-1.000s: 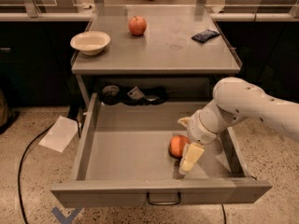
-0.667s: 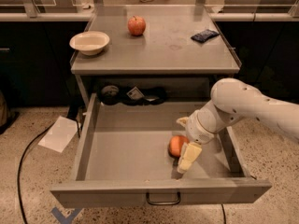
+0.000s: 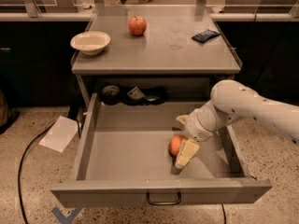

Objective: Pick orange from top drawer and place on counter

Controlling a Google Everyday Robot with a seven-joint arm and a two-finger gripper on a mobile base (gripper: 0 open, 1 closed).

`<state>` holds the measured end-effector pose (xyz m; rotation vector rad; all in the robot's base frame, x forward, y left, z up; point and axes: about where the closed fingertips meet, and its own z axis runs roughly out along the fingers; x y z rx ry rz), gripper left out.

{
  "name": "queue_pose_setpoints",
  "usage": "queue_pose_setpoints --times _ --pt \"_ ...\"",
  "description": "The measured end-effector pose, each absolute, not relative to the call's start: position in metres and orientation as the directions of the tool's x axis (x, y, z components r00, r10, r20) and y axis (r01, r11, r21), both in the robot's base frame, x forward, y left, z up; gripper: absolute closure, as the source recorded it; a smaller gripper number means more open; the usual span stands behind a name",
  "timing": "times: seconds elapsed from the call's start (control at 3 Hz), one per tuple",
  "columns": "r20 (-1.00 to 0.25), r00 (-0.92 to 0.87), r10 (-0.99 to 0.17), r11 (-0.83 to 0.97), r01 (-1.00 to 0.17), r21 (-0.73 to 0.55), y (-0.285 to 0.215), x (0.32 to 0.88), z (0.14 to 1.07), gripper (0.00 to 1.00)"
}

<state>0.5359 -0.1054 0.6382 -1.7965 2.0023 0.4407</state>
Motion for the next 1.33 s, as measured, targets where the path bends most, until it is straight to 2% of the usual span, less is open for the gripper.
queue_pose_setpoints --times 0.67,1.0,1.33 --pt "-0.505 -0.091 -0.858 0.127 -0.991 -0.037 -0.109 0.541 0.628 0.0" --pt "-0.511 -0.096 -0.854 0.105 -0.994 0.013 -0.102 0.527 0.613 0.19" --pt "-0.511 -0.097 -0.854 0.104 -0.994 0.013 -0.102 0.527 0.613 0.42"
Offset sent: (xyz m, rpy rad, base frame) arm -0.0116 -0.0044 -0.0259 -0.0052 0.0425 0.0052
